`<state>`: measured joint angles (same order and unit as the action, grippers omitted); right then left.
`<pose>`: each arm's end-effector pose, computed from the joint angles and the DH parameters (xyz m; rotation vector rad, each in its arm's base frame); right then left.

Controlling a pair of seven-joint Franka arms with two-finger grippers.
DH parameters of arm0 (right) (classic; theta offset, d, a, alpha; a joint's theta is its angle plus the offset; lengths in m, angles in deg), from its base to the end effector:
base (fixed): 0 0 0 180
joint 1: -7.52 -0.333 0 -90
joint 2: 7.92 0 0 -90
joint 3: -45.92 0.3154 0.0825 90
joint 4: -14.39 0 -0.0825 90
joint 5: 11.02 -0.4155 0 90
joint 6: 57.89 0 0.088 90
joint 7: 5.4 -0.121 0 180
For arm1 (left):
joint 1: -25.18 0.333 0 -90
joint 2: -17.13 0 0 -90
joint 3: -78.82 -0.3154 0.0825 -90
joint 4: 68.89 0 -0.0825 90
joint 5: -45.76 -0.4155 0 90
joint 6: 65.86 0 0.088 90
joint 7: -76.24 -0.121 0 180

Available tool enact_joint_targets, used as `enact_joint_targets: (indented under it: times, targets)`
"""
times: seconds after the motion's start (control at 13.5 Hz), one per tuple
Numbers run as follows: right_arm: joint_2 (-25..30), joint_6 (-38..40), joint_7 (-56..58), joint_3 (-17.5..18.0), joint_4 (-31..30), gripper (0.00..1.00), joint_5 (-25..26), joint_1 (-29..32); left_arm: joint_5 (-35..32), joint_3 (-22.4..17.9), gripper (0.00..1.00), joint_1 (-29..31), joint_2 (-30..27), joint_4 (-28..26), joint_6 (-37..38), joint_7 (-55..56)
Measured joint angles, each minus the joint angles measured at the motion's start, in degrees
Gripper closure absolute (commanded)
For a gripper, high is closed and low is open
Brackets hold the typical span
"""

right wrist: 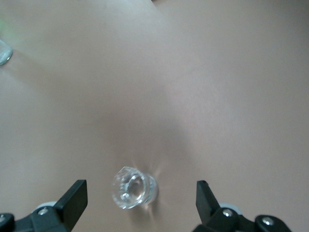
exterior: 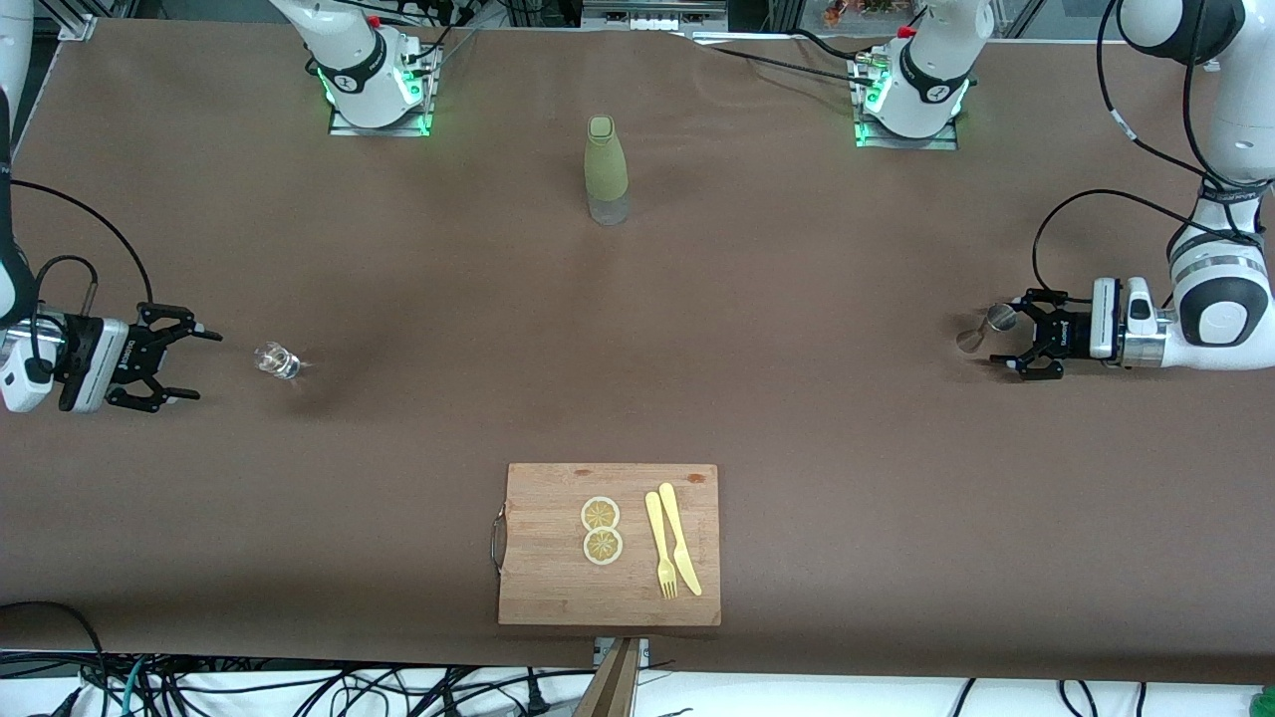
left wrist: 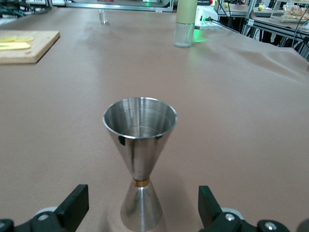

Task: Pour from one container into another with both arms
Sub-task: 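Close the right gripper on the beaker while the left gripper grasps the jigger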

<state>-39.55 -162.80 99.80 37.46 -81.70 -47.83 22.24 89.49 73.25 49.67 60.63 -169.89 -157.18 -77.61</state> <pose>0.6315 -0.2012 0.2377 -2.1558 -1.3888 -0.3806 0.5311 0.2137 0.0872 1.3976 -1.6700 0.7830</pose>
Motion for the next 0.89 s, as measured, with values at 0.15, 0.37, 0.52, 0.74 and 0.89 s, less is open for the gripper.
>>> enact_joint_targets:
  times: [0.15,0.37,0.52,0.74,0.89]
  targets:
    - [-2.67,0.47,7.87,-0.02,-0.11,0.0,-4.2,1.24,0.03,0.05,0.09,0.39,0.57,0.0,1.08,-2.05]
    - [-5.84,2.01,17.67,-0.04,-0.13,0.0,-9.28,2.77,0.04,0.32,0.09,0.44,1.13,0.02,1.73,-2.55]
    - [-7.46,4.47,22.88,-0.3,-0.15,0.0,-12.27,3.63,0.04,0.37,0.2,0.44,1.46,0.02,2.07,-2.61]
    - [-9.32,7.92,27.6,-1.57,-0.17,0.0,-14.25,4.26,0.04,0.37,0.31,0.56,1.91,0.02,2.24,-2.69]
    - [-10.4,9.22,29.46,-1.84,-0.17,0.0,-14.66,4.87,0.04,0.37,0.33,0.8,2.09,0.02,2.25,-2.75]
